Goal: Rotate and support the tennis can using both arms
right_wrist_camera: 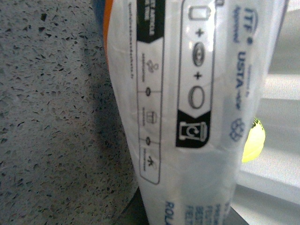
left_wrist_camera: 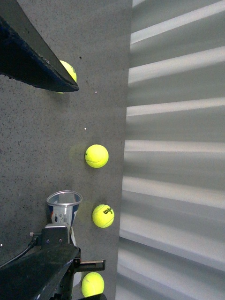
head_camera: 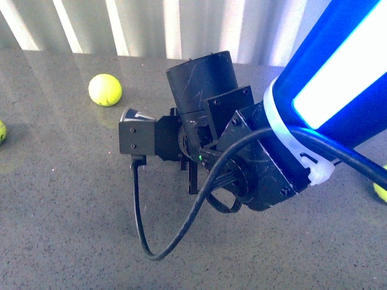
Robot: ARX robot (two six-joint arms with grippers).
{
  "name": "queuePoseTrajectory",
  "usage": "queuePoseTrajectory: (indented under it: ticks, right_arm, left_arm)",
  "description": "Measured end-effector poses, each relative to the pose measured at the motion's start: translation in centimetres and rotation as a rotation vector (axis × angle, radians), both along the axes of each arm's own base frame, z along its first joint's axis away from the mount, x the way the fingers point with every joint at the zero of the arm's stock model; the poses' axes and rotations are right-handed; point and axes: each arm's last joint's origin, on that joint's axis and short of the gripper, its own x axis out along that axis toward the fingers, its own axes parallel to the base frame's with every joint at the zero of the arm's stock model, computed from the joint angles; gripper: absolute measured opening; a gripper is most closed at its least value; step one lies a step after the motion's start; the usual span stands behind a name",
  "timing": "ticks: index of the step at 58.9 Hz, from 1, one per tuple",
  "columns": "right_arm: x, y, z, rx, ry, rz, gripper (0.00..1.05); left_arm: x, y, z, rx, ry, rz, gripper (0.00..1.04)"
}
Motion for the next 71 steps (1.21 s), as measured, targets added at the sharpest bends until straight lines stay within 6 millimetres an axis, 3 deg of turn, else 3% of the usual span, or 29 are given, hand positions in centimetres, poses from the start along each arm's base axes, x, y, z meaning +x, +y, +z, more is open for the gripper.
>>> queuePoseTrajectory:
  ticks: [11, 15, 34, 40, 45, 58, 71]
  right_arm:
    - [-0.1, 0.3, -0.2, 0.012, 0.02, -0.026, 0.05]
    - [-0.3, 0.3, -0.3, 0.022, 0.036, -0.034, 0.21]
    - [-1.0, -0.2, -0.9, 0.023, 0.089, -0.046, 0.67]
    - [-1.2, -0.2, -0.4, 0.036, 0.094, -0.048, 0.81]
    - [-1.6, -0.3, 0.2, 0.037, 0.109, -0.046, 0.99]
    - [-2.9, -1.5, 1.9, 0.043, 0.155, -0.074, 0.97]
    - [-4.0, -4.4, 3.9, 0.085, 0.16, -0.154, 0.97]
  left_arm:
    - [0.0, 0.0, 0.0, 0.0, 0.0, 0.0, 0.98]
    - [0.0, 0.0, 0.0, 0.0, 0.0, 0.0, 0.98]
    - [0.0, 0.0, 0.0, 0.0, 0.0, 0.0, 0.98]
    - [0.0, 0.0, 0.0, 0.0, 0.0, 0.0, 0.98]
    - [0.0, 0.0, 0.0, 0.0, 0.0, 0.0, 0.98]
    - [0.0, 0.0, 0.0, 0.0, 0.0, 0.0, 0.98]
    - [0.0, 0.0, 0.0, 0.0, 0.0, 0.0, 0.98]
